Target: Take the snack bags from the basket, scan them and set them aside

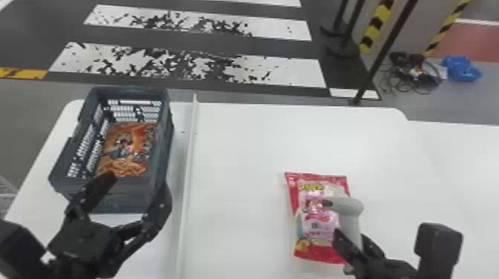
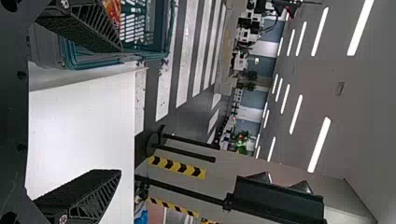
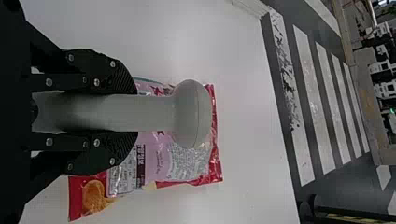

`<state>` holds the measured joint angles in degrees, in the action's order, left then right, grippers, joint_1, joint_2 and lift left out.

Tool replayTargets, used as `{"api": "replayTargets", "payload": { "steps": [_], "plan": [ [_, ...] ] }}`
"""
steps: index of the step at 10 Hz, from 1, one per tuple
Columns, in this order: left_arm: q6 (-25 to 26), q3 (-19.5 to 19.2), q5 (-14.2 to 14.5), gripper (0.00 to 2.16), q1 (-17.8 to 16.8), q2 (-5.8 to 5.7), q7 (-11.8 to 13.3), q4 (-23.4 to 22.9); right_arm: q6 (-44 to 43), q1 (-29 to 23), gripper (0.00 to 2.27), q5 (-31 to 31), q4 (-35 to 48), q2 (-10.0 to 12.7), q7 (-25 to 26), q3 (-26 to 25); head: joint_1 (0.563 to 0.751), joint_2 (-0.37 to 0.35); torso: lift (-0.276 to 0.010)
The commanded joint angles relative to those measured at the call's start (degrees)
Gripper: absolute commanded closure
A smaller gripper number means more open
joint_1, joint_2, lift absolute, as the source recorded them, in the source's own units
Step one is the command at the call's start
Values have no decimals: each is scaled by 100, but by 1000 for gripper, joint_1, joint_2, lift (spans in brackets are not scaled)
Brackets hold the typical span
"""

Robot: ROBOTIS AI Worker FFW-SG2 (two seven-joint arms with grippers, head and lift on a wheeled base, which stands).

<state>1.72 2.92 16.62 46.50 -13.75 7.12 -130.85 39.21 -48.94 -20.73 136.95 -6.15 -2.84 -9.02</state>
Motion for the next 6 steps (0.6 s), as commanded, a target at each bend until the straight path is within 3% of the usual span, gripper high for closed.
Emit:
{"api": "replayTargets", "payload": {
  "steps": [1,2,4,6],
  "plan": [
    [0,-37,0,66,87,-31,8,-89,206,341,2256,-106,-99,0,47,-381,695,-128,-75],
    [18,-37,0,66,78,-75,26,-107,470,623,2256,-106,-266,0,38,-680,695,-163,-75],
    [88,-2,87,66,-10,-277,44,-151,575,1009,2256,-80,-767,-35,29,-1322,695,-263,-75],
    [53,-142,114,66,227,-286,79,-274,681,1563,2256,-63,-1584,-404,12,-1533,695,-350,-75]
  ]
}}
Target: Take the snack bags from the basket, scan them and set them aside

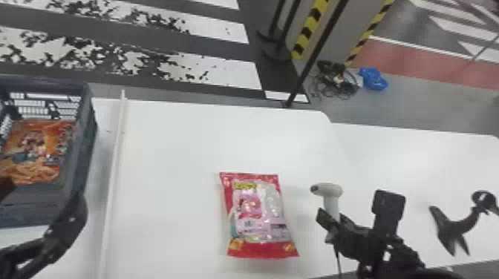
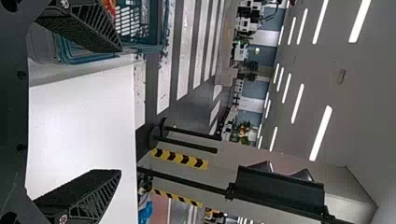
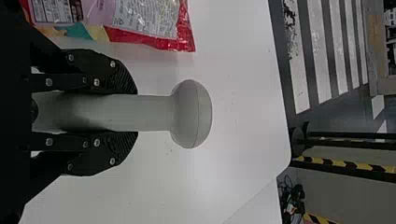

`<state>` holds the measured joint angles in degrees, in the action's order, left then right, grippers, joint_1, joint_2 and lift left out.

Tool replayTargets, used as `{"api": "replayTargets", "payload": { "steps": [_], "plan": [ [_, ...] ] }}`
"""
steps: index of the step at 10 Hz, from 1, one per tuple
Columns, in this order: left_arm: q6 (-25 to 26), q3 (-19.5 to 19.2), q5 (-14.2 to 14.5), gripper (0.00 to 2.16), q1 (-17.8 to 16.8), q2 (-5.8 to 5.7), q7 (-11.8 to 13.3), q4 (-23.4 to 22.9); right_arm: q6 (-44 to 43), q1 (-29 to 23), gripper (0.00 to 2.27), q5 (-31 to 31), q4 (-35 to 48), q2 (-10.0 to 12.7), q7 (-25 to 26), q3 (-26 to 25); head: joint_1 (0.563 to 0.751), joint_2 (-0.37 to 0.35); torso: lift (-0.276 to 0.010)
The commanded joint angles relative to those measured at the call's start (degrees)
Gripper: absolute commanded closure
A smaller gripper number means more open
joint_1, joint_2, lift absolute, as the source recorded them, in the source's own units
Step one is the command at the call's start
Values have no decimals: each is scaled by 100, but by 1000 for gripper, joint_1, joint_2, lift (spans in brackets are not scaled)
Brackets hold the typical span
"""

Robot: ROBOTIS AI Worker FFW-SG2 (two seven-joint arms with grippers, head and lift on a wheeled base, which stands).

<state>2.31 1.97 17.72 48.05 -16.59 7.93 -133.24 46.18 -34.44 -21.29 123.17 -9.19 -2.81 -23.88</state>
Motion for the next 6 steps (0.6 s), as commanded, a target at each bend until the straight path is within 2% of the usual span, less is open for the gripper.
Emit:
{"api": "replayTargets", "payload": {
  "steps": [1,3,4,5,6],
  "plan": [
    [-24,-109,4,66,135,-3,7,-44,-192,227,2256,63,-566,-276,-79,-65,695,-350,-75],
    [-24,-135,4,66,170,-3,-2,-79,-808,367,2256,133,-1287,-575,-325,-21,695,-350,-75],
    [-24,-135,-5,66,161,6,-2,-79,-913,455,2256,221,-1507,-637,-484,14,695,-350,-75],
    [-24,-126,-23,66,161,33,-11,-79,-896,587,2260,283,-1735,-716,-756,58,695,-350,-75],
    [-7,-109,-49,66,135,41,-37,-79,-896,763,2256,265,-2043,-751,-1257,67,695,-350,-75]
  ]
}}
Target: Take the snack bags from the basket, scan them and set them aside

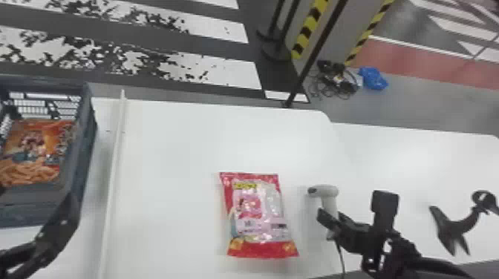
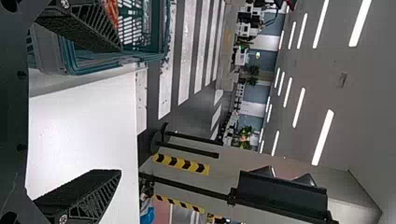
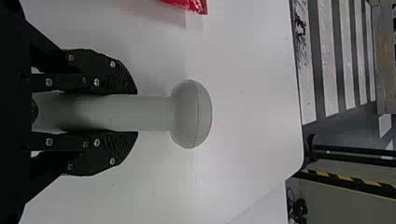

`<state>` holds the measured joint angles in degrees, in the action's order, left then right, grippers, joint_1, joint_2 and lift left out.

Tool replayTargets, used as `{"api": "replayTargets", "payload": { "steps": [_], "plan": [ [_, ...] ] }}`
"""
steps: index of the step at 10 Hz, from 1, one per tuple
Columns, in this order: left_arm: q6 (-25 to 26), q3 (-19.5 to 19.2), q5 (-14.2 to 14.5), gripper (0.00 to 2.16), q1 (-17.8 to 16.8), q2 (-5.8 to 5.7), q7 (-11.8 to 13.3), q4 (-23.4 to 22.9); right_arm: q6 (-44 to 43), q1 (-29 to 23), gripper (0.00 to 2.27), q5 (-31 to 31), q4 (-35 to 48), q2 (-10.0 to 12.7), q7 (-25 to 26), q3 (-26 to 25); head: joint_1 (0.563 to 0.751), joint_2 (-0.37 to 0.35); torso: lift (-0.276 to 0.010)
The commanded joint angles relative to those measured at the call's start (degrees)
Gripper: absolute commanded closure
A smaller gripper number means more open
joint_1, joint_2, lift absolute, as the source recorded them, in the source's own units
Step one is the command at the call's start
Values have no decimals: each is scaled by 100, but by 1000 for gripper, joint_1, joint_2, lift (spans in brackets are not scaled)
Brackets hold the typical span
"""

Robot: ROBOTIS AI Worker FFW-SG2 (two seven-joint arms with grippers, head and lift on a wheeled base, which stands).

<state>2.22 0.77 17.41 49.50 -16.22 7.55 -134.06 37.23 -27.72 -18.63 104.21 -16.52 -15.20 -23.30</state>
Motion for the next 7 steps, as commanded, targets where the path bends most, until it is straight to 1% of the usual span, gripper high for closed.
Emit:
{"api": "replayTargets", "payload": {
  "steps": [1,2,3,4,5,6,7],
  "plan": [
    [3,29,-27,66,-19,14,-34,-50,-18,135,2253,-1,-331,-53,-273,27,695,-350,-75],
    [20,38,-27,66,-46,23,-43,-68,-36,161,2007,26,-437,-105,-352,106,695,-350,-75],
    [38,55,-27,66,-72,31,-43,-68,-36,161,1929,34,-472,-132,-352,150,695,-350,-75],
    [73,99,-36,66,-98,31,-43,-59,-53,161,1686,70,-490,-132,-343,150,695,-350,-75],
    [126,125,-80,66,-116,31,-43,-59,-71,161,657,61,-516,-167,-343,133,695,-350,-75],
    [179,134,-97,66,-133,31,-52,-59,-71,91,-2,26,-446,-167,-343,80,695,-350,-75],
    [196,143,-97,66,-169,31,-61,-68,-194,-85,-2,-10,-182,-132,-334,-43,695,-350,-75]
  ]
}}
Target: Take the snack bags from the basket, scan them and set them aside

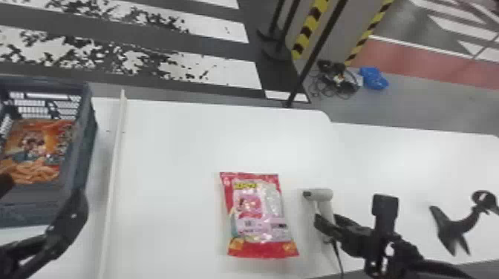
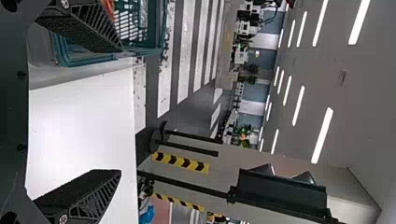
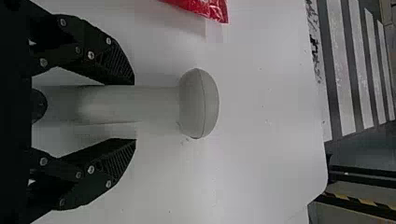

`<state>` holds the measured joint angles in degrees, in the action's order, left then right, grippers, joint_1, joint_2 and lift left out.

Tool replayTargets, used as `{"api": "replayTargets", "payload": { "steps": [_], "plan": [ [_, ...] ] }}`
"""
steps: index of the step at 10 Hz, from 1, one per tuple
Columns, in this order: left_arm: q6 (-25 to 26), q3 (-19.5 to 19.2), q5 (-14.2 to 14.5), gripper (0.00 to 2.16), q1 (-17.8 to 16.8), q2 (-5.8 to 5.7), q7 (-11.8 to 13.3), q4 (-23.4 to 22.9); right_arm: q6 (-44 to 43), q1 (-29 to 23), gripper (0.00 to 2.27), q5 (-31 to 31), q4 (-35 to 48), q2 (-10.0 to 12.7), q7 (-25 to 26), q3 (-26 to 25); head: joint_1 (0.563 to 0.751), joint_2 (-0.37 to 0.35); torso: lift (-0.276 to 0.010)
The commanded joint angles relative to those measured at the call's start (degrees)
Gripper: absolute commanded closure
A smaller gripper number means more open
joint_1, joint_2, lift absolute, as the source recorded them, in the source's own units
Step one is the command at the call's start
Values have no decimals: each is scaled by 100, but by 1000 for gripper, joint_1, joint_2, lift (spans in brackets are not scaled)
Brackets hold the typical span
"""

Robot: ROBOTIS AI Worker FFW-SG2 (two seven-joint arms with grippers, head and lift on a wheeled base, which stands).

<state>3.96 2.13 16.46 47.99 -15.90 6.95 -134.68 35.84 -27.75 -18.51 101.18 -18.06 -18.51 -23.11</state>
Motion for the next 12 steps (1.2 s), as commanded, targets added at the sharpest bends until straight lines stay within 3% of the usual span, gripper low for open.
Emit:
{"api": "replayTargets", "payload": {
  "steps": [1,3,5,7,10,12],
  "plan": [
    [57,25,-11,66,-53,0,-1,-6,-248,-301,19,-65,499,92,14,-203,695,-350,-75],
    [110,60,-28,66,-88,0,-18,-6,69,-652,36,-382,1466,224,-171,-510,695,-350,-75],
    [110,77,-81,66,-88,-9,-27,-6,1721,-485,39,-346,2081,215,-751,-537,695,-350,-75],
    [92,68,-72,66,-61,-27,-18,-15,2776,-99,53,-320,2046,145,-1401,-440,695,-350,-75],
    [110,51,-72,66,-53,-44,-18,-6,3444,490,66,-320,1510,-75,-2175,-62,695,-294,-75],
    [92,25,-72,66,-35,-44,-18,-6,3479,939,66,-171,833,-339,-2561,325,695,-257,-75]
  ]
}}
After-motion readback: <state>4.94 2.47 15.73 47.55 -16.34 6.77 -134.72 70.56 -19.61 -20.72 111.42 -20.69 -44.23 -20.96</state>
